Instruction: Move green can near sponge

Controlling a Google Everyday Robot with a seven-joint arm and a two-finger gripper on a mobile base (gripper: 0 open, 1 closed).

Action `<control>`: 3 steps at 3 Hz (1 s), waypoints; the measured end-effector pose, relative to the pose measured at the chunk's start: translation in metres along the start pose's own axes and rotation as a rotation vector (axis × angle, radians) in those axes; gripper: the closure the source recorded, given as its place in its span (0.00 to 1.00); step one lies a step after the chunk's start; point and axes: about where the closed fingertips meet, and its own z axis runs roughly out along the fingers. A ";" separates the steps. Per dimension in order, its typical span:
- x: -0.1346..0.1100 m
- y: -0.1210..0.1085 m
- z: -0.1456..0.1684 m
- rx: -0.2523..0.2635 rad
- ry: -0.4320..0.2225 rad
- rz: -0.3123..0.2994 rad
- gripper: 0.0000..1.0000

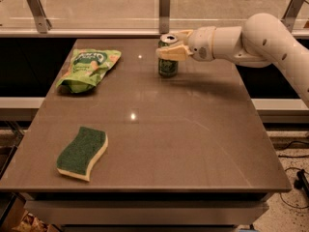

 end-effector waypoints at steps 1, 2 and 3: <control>0.000 0.002 0.003 -0.005 -0.001 0.000 0.86; -0.001 0.003 0.005 -0.010 -0.001 0.000 1.00; -0.003 0.005 0.006 -0.017 -0.001 -0.002 1.00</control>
Offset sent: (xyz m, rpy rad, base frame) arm -0.0001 0.0029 -0.0005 0.0006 0.0011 0.0044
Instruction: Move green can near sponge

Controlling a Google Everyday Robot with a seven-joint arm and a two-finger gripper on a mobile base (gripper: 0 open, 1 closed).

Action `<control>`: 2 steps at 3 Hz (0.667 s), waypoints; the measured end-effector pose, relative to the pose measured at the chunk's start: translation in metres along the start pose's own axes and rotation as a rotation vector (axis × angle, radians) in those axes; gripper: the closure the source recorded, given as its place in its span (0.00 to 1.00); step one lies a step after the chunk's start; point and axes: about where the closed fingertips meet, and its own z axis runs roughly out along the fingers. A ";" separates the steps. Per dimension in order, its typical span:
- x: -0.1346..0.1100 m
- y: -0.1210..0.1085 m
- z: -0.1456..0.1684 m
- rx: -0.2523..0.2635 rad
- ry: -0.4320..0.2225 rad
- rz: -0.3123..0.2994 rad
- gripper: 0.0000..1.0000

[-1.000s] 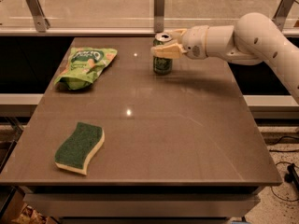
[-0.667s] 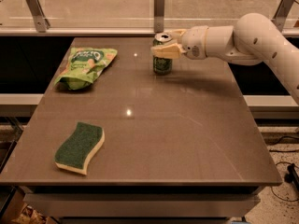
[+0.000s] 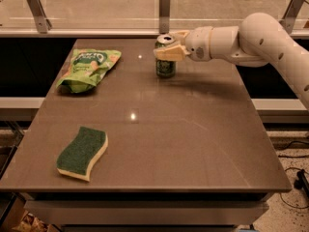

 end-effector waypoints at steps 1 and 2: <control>-0.016 0.014 -0.007 -0.035 0.012 -0.007 1.00; -0.035 0.034 -0.023 -0.060 0.023 -0.013 1.00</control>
Offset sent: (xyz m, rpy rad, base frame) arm -0.0721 -0.0037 0.0634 -0.0419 0.0211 0.0755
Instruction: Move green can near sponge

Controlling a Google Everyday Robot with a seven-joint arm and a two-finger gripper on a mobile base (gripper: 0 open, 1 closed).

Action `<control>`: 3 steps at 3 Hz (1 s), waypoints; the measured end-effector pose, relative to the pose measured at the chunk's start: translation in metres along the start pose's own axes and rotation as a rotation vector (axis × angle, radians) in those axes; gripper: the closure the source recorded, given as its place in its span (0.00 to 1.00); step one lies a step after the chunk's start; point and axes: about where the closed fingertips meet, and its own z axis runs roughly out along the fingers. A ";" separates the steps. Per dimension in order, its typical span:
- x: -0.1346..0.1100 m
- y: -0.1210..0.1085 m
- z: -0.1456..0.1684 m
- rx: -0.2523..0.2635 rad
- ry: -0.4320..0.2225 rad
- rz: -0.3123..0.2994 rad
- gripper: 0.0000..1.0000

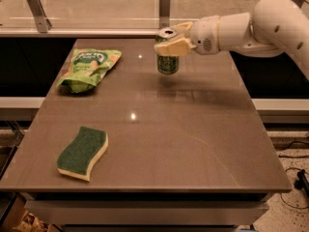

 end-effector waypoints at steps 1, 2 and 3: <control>-0.014 0.021 -0.012 -0.027 0.015 -0.003 1.00; -0.023 0.044 -0.023 -0.038 0.033 0.002 1.00; -0.030 0.072 -0.032 -0.023 0.025 -0.009 1.00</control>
Offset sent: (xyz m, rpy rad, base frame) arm -0.0820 0.0011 0.0313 -0.0516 0.0473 0.0310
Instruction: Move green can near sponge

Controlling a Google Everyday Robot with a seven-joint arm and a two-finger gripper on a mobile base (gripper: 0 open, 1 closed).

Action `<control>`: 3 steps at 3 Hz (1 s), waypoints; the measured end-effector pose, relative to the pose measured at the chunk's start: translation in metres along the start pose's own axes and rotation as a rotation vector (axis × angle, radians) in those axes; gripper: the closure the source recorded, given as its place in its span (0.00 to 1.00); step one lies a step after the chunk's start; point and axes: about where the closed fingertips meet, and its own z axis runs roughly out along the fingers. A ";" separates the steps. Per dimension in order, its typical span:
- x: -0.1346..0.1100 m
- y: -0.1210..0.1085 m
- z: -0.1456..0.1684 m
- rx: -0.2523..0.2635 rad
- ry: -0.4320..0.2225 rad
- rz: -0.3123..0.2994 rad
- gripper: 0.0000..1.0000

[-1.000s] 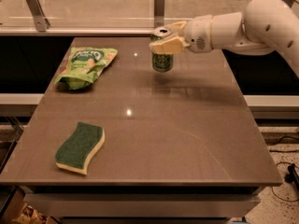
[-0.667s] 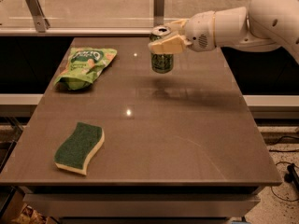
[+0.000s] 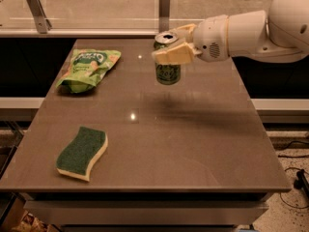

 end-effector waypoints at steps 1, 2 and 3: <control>-0.003 0.029 -0.007 0.038 -0.020 -0.018 1.00; -0.002 0.054 -0.014 0.084 -0.038 -0.038 1.00; -0.003 0.077 -0.020 0.119 -0.048 -0.056 1.00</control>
Offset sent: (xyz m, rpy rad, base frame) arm -0.0876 0.0044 -0.0016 0.0343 -0.1246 -0.1179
